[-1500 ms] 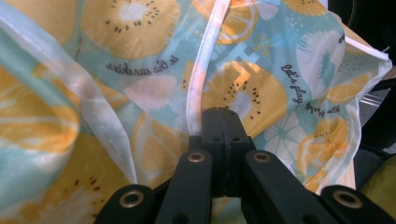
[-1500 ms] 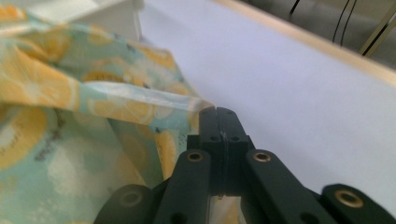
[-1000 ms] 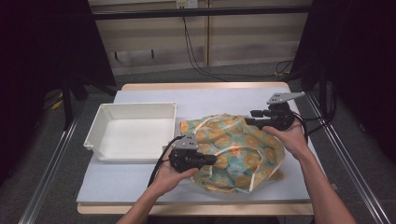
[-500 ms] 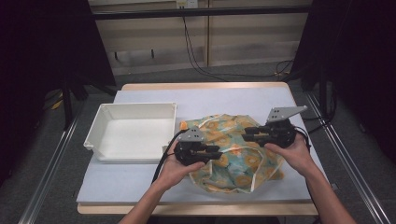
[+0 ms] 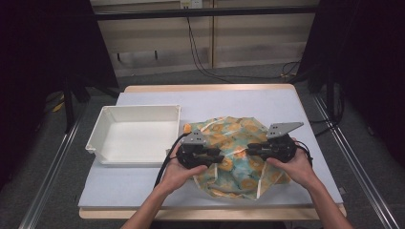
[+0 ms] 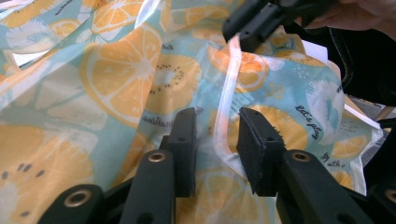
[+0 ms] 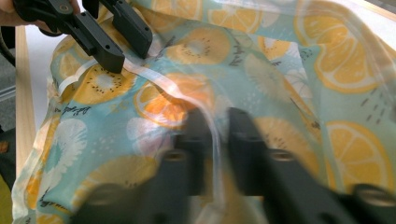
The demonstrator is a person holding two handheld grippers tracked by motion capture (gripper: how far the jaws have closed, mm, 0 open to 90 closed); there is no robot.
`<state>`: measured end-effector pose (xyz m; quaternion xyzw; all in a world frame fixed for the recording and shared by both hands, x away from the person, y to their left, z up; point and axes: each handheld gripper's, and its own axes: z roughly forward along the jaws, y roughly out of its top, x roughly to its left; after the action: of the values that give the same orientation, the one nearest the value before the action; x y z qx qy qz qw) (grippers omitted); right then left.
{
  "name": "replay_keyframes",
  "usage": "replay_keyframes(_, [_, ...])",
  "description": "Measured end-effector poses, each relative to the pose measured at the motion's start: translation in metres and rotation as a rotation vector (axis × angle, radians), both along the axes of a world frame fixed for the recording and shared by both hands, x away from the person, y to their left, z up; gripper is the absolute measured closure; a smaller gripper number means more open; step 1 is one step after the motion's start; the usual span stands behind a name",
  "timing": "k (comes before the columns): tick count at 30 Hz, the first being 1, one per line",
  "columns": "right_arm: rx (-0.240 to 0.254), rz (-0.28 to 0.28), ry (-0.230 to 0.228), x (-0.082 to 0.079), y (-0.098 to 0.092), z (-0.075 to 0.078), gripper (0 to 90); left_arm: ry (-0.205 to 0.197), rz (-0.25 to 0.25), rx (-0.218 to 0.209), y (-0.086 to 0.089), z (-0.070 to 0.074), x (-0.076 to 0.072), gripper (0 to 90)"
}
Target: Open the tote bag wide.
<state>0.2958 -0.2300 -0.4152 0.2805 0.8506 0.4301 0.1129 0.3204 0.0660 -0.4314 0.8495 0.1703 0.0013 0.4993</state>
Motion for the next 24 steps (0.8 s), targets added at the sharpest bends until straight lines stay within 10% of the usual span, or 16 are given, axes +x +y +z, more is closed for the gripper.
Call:
replay_keyframes(16, [0.138,0.092,-0.023,-0.020,0.011,0.040,90.0,-0.141,0.021,-0.015,-0.020,0.021,-0.006,32.3])
replay_keyframes(24, [0.183,0.148,-0.011,-0.026,0.010,0.045,90.0,-0.164,0.065,0.012,-0.030,0.016,0.003,41.5])
